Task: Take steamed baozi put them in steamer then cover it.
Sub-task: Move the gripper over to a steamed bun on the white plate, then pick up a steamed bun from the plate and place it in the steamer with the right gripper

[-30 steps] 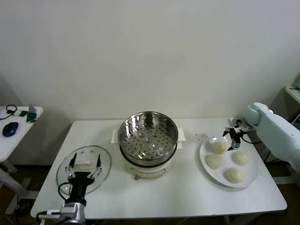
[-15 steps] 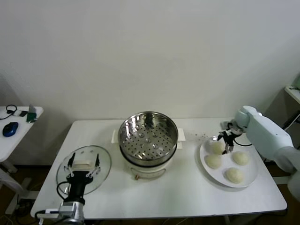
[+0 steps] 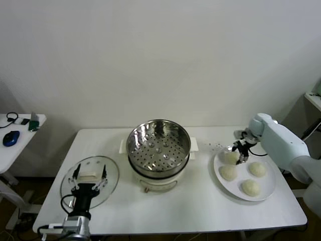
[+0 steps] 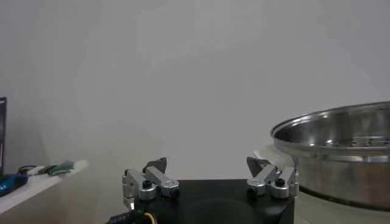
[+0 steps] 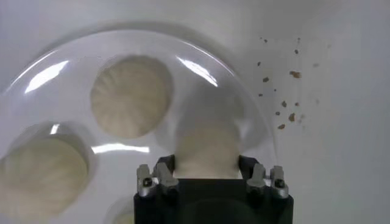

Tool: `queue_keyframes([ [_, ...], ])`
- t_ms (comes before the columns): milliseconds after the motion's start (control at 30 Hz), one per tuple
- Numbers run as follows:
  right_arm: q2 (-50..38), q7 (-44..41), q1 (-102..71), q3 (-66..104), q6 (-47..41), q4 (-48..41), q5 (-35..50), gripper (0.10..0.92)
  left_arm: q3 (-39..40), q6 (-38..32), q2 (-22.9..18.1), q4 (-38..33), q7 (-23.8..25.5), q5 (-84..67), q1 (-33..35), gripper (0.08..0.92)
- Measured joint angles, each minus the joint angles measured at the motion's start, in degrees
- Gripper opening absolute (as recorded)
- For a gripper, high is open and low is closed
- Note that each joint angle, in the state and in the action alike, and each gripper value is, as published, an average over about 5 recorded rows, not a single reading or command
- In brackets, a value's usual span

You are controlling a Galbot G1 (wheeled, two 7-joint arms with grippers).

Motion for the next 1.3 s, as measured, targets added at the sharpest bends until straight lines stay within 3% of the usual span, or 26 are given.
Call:
queue_keyframes([
  [633,-0.11,-1.2,16.1,-15.07,7.87,11.87,5.08,0.662,-0.22,0.12,0.87,-0.34,0.03,-1.12,0.4,0.823],
  [1067,7.96,-2.09,31.02,-25.88,17.58,21.39,9.99,0.67,0.61,0.32,1.06,-0.35,0.04,-1.29,0.75,0.823],
  [1300,13.33,-1.4,32.3,-27.51,22.01,25.09,7.63,0.67,0.59,0.44,1.41,-0.41,0.03,-1.67,0.97,0.823],
])
